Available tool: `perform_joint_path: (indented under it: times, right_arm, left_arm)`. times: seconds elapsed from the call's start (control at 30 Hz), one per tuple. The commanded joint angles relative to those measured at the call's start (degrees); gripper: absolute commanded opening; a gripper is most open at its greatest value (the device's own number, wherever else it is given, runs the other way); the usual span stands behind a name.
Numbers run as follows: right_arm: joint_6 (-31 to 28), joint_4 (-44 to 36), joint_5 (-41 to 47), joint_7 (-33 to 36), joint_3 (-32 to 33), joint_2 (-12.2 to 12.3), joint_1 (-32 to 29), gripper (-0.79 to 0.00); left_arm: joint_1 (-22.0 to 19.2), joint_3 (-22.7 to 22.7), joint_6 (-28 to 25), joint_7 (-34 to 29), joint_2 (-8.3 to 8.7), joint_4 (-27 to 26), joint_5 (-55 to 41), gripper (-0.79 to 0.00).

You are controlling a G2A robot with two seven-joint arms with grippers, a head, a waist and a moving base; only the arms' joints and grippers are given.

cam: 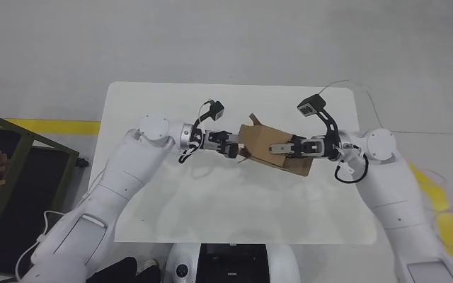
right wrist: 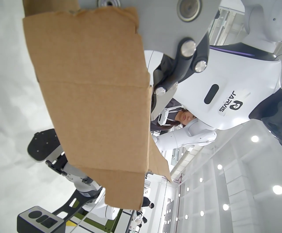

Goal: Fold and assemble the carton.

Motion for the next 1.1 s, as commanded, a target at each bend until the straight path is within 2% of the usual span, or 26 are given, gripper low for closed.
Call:
perform_joint_path:
  times: [0.0,1.07]
  right_arm:
    - [-0.16,0.30,0.15,-0.08,-0.37,-0.08,0.13,-0.785]
    - [-0.40,0.46,1.26,-0.79,-2.32,-0.39,-0.29,-0.785]
  left_arm:
    - [-0.12,0.02,-0.09,-0.18,-0.04,-0.07,-0.05,0.000]
    - [-1.18,1.26,-0.37,-0.92,-0.94,0.64,-0.01,0.000]
